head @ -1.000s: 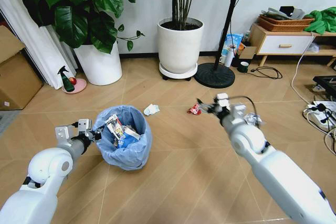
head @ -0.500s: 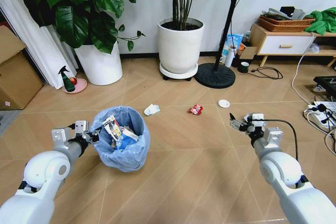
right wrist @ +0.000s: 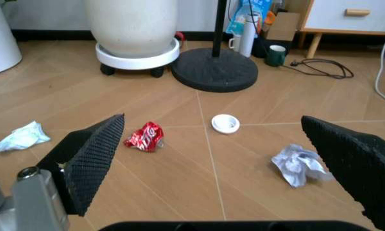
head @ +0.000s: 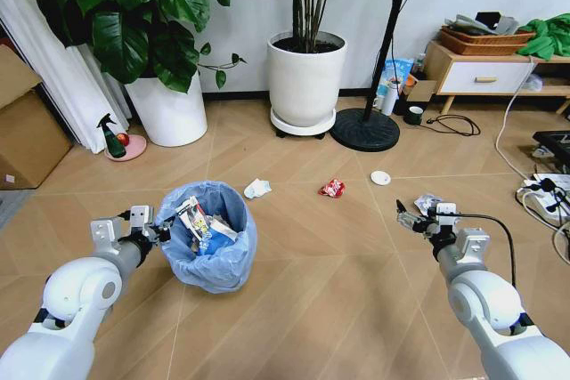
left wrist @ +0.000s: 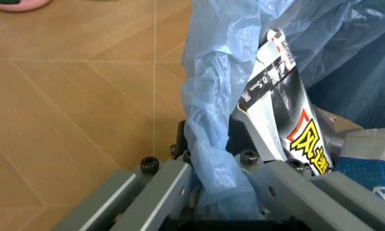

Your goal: Pick up the trash bin and place the garbage on the floor into it.

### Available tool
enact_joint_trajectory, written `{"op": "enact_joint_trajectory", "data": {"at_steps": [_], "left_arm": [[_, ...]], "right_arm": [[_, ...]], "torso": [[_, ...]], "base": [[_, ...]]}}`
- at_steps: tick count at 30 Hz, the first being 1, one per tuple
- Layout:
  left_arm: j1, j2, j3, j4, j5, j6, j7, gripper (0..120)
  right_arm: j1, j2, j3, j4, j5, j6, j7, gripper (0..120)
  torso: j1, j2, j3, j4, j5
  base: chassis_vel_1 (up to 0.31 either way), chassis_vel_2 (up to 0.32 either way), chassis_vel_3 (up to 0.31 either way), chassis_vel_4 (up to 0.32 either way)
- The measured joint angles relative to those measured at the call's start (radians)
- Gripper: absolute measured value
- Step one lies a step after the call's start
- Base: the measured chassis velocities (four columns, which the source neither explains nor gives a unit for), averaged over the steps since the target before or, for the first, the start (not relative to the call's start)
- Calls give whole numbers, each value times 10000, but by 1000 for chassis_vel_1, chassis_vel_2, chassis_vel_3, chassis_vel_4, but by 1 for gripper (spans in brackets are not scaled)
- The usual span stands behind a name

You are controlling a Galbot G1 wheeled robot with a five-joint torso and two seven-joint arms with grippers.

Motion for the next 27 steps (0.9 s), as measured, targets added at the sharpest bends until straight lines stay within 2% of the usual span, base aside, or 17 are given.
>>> {"op": "enact_joint_trajectory", "data": {"at_steps": [27], "left_arm": [[-85,33,4,10,-17,12,-35,0]], "right_arm": [[392,151,-417,-313,-54,7,-30,100]], "torso": [[1,0,0,-2,0]], "base": [[-104,101,96,-103]]}}
